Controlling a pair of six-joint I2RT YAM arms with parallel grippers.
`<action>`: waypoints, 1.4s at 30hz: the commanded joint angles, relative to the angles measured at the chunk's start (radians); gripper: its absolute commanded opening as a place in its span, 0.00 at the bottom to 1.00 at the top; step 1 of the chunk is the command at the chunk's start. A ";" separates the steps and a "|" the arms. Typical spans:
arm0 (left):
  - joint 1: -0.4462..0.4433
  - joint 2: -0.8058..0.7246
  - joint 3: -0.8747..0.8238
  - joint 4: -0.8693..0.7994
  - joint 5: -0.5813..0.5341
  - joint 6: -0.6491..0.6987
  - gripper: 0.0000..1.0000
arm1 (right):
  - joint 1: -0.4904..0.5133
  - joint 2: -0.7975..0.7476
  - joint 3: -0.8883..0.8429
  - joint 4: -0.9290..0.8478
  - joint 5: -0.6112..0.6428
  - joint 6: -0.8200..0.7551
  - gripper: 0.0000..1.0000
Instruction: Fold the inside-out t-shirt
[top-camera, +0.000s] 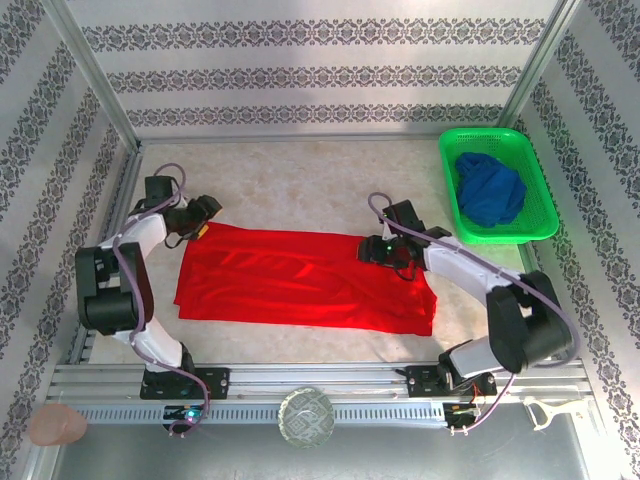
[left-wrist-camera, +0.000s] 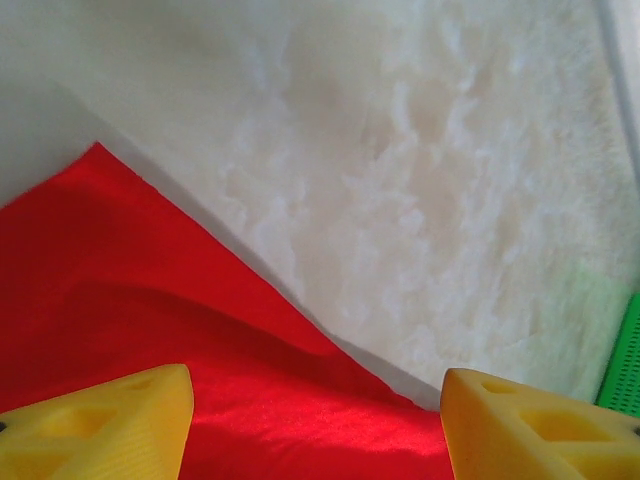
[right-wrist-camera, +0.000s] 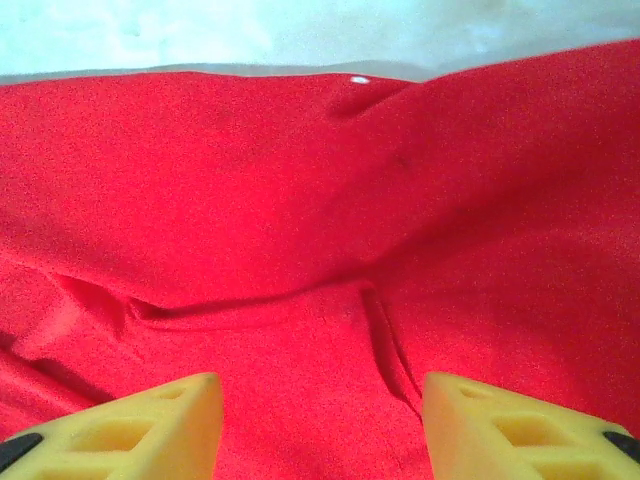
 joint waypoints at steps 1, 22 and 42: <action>-0.012 0.058 0.031 0.003 -0.005 0.022 0.67 | 0.013 0.056 0.034 0.021 0.038 -0.062 0.56; -0.017 0.082 -0.025 0.055 -0.022 0.010 0.67 | 0.060 -0.088 -0.032 0.004 -0.059 -0.038 0.00; -0.029 0.021 -0.015 0.012 -0.029 0.005 0.67 | 0.308 -0.634 -0.322 -0.114 0.084 0.221 0.51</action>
